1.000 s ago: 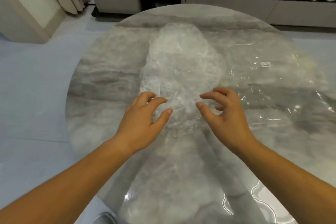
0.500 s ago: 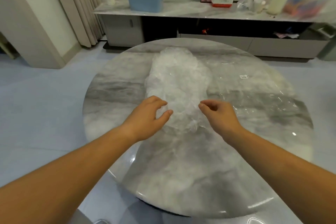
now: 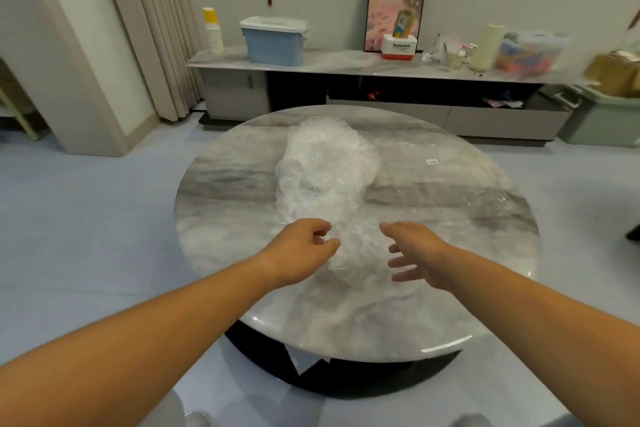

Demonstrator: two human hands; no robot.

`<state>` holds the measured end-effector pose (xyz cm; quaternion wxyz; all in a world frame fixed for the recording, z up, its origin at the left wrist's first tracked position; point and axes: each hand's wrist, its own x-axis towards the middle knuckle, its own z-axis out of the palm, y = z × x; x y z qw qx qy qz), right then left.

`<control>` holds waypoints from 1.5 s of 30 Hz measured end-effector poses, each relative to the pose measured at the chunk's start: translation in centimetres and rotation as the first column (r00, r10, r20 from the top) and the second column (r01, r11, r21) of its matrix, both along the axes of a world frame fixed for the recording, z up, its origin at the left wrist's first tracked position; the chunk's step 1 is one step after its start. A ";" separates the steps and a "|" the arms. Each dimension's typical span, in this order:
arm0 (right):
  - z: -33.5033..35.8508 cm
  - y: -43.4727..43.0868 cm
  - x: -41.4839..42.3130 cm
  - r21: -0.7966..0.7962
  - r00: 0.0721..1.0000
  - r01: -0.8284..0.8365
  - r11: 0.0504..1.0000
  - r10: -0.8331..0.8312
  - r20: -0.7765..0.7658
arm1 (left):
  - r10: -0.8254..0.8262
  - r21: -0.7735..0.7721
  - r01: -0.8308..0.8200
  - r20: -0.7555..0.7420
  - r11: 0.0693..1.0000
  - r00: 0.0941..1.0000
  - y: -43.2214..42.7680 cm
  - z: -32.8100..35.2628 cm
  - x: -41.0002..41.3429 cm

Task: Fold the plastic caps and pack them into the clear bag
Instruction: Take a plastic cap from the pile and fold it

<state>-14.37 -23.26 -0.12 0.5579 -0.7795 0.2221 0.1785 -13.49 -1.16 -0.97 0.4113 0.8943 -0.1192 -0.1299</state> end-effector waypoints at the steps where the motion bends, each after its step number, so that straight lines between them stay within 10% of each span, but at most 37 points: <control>1: -0.1 0.0 -0.5 -0.011 1.000 -0.013 1.000 0.013 -0.011 | -0.008 -0.019 0.007 -0.027 1.000 1.000 -0.2 -0.3 -0.6; 6: -0.7 -1.6 -2.4 -0.306 0.953 -0.172 0.936 0.237 0.190 | -0.164 0.080 0.172 -0.105 0.982 0.981 -0.2 -1.2 -2.4; 12: -1.8 -2.3 -3.3 -0.407 0.792 -0.410 0.816 0.540 0.284 | -0.011 0.209 -0.035 0.216 0.977 0.976 1.4 -0.1 0.1; 21: -3.5 -5.0 -2.2 -0.690 0.600 -0.611 0.387 0.796 -0.085 | -0.237 0.478 0.266 -0.121 0.837 0.964 2.3 -4.3 5.6; 32: -3.6 -5.9 0.0 -0.719 0.672 -0.488 0.495 0.739 0.052 | -0.146 0.664 -0.111 0.319 0.740 0.936 4.0 -4.3 6.7; 38: -4.6 -5.9 -2.1 -0.657 0.666 -0.435 0.616 0.711 0.226 | -0.466 0.340 0.375 0.241 0.862 0.851 -0.2 -5.3 2.9; 45: -7.3 -4.6 -3.2 -0.615 0.668 -0.414 0.671 0.683 0.296 | -0.493 0.237 0.454 0.146 0.859 0.858 -1.7 -7.3 1.7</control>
